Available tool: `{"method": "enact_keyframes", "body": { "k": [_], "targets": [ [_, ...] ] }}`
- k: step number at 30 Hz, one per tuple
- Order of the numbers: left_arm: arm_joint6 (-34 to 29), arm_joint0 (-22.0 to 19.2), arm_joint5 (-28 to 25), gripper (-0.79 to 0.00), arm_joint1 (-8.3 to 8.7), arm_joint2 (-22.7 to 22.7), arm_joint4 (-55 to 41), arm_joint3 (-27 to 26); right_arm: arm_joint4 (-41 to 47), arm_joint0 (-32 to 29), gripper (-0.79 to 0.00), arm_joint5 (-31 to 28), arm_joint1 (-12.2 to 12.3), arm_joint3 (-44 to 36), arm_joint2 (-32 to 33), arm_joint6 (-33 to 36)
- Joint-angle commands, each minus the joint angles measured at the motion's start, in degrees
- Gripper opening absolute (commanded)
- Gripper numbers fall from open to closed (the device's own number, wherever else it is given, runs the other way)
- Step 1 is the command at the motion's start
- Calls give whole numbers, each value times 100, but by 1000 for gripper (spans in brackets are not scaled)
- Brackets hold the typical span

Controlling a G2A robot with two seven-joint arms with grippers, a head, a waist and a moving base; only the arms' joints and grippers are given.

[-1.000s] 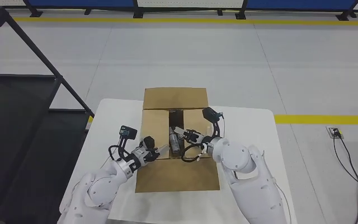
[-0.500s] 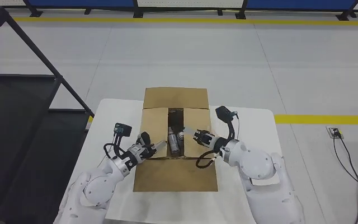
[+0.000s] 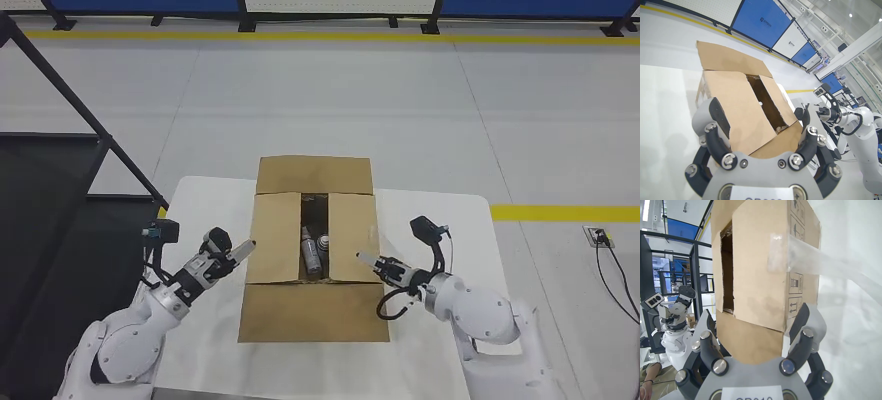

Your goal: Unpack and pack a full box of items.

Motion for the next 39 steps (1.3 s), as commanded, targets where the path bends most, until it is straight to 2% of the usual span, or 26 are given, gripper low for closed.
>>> {"method": "enact_keyframes", "body": {
  "k": [1,8,18,22,28,30,34,39],
  "targets": [
    [10,66,-16,0,19,-126,1,42,39,60,0,-27,4,140,-67,-59],
    [37,128,-26,0,64,-353,-53,185,315,183,0,-204,25,350,-246,-90],
    [56,212,-95,0,131,-672,-107,242,660,97,0,-429,94,246,-328,-2],
    [29,292,-170,0,171,-910,-126,222,822,-46,0,-447,134,-111,-113,-241],
    [-217,538,-474,0,253,-1285,45,209,1332,-266,0,-441,139,-533,197,-1209],
    [-433,661,-673,0,285,-1374,55,223,1237,-274,0,-247,138,-537,216,-1589],
    [-982,933,-1247,0,372,-1620,108,267,1237,-274,0,-247,138,-537,216,-1589],
    [-2037,1181,-1862,0,488,-1712,-523,418,1233,-285,0,-255,138,-534,213,-1618]
  ]
}}
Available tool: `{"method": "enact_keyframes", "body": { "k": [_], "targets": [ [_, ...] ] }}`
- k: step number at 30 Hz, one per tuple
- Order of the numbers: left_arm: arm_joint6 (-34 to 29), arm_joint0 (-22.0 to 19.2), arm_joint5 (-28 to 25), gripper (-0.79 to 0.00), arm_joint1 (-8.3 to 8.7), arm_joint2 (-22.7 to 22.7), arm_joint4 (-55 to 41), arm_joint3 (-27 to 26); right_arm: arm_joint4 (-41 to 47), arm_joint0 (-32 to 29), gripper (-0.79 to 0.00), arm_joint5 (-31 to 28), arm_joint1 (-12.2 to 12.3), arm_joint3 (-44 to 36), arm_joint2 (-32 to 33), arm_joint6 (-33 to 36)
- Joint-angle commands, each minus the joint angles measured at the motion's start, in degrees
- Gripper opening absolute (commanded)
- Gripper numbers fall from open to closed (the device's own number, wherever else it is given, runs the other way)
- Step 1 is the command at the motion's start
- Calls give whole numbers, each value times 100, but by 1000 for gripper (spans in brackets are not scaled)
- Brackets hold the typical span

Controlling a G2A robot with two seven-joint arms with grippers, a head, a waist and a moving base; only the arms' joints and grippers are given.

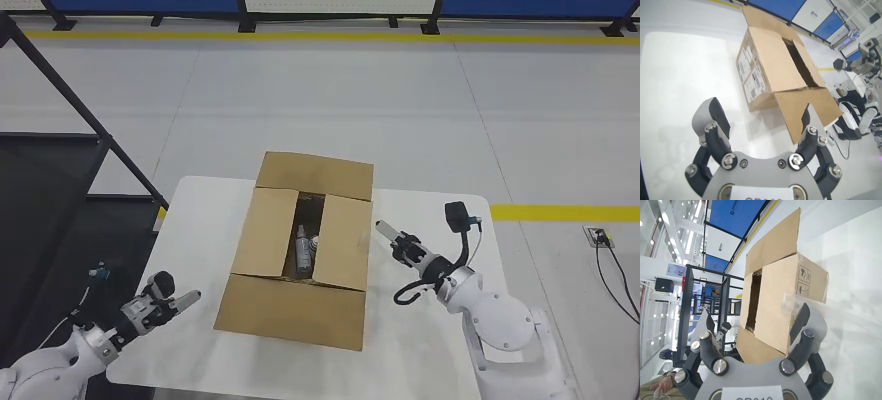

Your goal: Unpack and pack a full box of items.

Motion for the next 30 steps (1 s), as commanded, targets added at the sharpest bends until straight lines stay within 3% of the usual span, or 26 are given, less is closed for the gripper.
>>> {"method": "enact_keyframes", "body": {
  "k": [1,5,10,16,23,30],
  "targets": [
    [-585,44,-230,0,53,49,-373,58,-4,-36,0,-46,-1,6,-26,-163],
    [-1561,48,-528,0,174,185,-1026,79,410,78,0,-113,-23,250,-9,-613],
    [-1806,103,-282,0,400,662,-1627,-34,695,289,0,-252,0,606,86,-664],
    [-2137,-193,49,0,617,1143,-2476,220,863,418,0,-387,32,833,79,-630],
    [-2493,-526,405,0,812,1328,-3616,423,885,645,0,-352,50,1170,-44,-780],
    [-2512,-782,578,0,866,1391,-4291,501,907,865,0,-260,50,1459,-180,-1099]
  ]
}}
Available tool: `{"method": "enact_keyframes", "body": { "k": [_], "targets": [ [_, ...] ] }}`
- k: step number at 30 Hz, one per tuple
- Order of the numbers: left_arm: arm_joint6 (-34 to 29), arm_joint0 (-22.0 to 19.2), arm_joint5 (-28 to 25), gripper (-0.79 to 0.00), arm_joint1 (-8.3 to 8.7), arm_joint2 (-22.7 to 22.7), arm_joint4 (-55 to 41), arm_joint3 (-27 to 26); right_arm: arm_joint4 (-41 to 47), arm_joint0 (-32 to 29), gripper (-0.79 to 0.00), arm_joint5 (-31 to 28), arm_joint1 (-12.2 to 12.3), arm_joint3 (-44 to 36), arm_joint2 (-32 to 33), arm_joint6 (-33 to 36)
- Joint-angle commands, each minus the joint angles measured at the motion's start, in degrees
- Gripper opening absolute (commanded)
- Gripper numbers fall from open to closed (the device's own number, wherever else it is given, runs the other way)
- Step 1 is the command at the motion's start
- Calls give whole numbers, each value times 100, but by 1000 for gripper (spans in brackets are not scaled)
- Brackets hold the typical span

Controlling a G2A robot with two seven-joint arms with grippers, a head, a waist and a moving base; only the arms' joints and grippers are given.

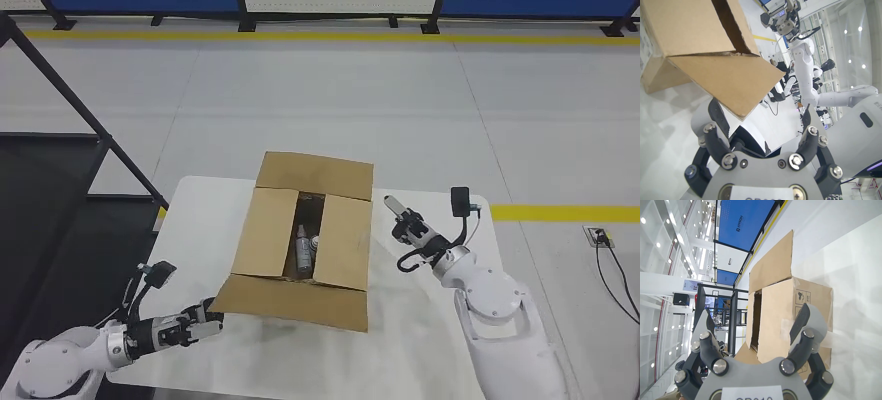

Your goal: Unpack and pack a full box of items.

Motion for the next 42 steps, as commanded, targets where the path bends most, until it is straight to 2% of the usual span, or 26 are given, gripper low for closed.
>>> {"method": "enact_keyframes", "body": {
  "k": [1,9,15,22,26,35,38,42],
  "targets": [
    [114,-61,78,0,2,11,-48,-56,-59,100,0,78,-9,141,-63,-220],
    [1362,-322,723,0,-47,221,320,-405,41,958,0,10,-111,1403,-490,-949],
    [2211,-686,1100,0,-105,577,922,-489,41,958,0,10,-111,1403,-490,-949],
    [2534,-1123,1336,0,-165,1042,1334,-257,289,957,0,-112,-137,1525,-546,-991],
    [2674,-1334,1410,0,-201,1270,1485,-112,674,1415,0,-390,-226,2312,-694,-1356],
    [2838,-1566,1550,0,-242,1454,1582,62,844,2767,0,-1178,-506,4586,-1305,-2087],
    [2876,-1627,1577,0,-254,1505,1598,99,869,3101,0,-1380,-611,5187,-1489,-2242],
    [2907,-1684,1577,0,-268,1555,1610,137,1059,3466,0,-1584,-742,5847,-1644,-2089]
  ]
}}
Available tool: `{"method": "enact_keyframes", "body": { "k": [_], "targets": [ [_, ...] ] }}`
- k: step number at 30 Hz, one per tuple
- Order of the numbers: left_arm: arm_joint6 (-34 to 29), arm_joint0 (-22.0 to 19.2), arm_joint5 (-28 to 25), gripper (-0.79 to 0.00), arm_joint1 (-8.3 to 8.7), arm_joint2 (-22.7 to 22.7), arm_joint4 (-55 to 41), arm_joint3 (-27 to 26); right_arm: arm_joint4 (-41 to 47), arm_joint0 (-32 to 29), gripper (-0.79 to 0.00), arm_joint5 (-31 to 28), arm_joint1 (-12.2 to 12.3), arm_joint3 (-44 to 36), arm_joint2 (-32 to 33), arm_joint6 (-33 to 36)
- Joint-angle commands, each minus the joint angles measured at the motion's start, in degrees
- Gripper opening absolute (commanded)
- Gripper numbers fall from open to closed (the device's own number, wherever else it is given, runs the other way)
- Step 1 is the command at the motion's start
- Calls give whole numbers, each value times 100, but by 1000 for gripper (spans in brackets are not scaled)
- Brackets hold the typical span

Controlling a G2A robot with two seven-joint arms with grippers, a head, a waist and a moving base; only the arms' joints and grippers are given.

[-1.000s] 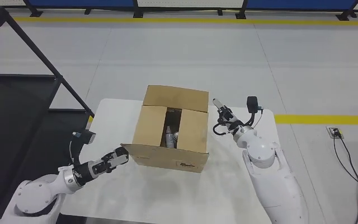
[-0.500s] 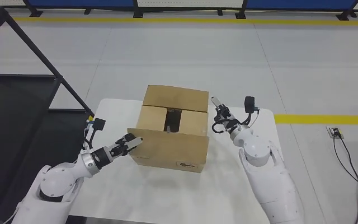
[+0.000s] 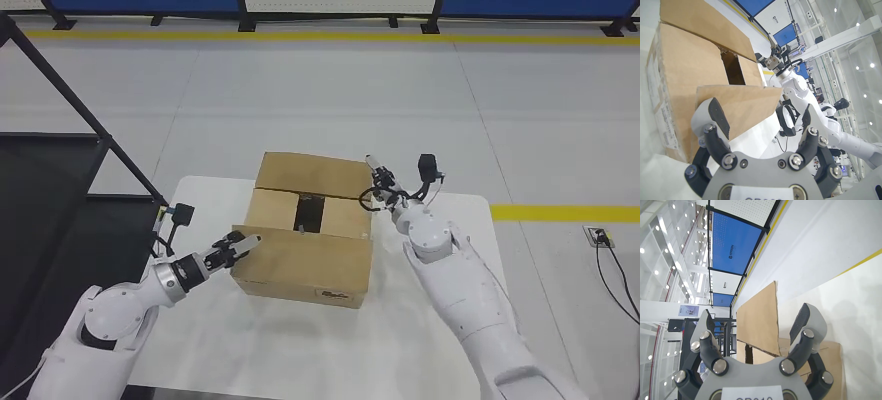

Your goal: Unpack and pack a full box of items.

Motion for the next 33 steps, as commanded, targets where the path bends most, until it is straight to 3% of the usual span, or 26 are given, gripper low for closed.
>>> {"method": "enact_keyframes", "body": {
  "k": [1,10,18,25,33],
  "targets": [
    [17,-21,2,0,-6,21,3,20,179,159,0,-133,-54,303,-32,244],
    [31,-66,-13,0,-34,145,31,77,962,583,0,-1041,-37,971,299,1314],
    [129,-135,23,0,-65,260,120,94,1033,548,0,-1342,140,598,539,2180],
    [307,-226,149,0,-102,390,288,147,777,160,0,-732,321,-584,643,2919],
    [599,-330,317,0,-159,573,519,247,541,-730,0,744,517,-2600,850,3340]
  ]
}}
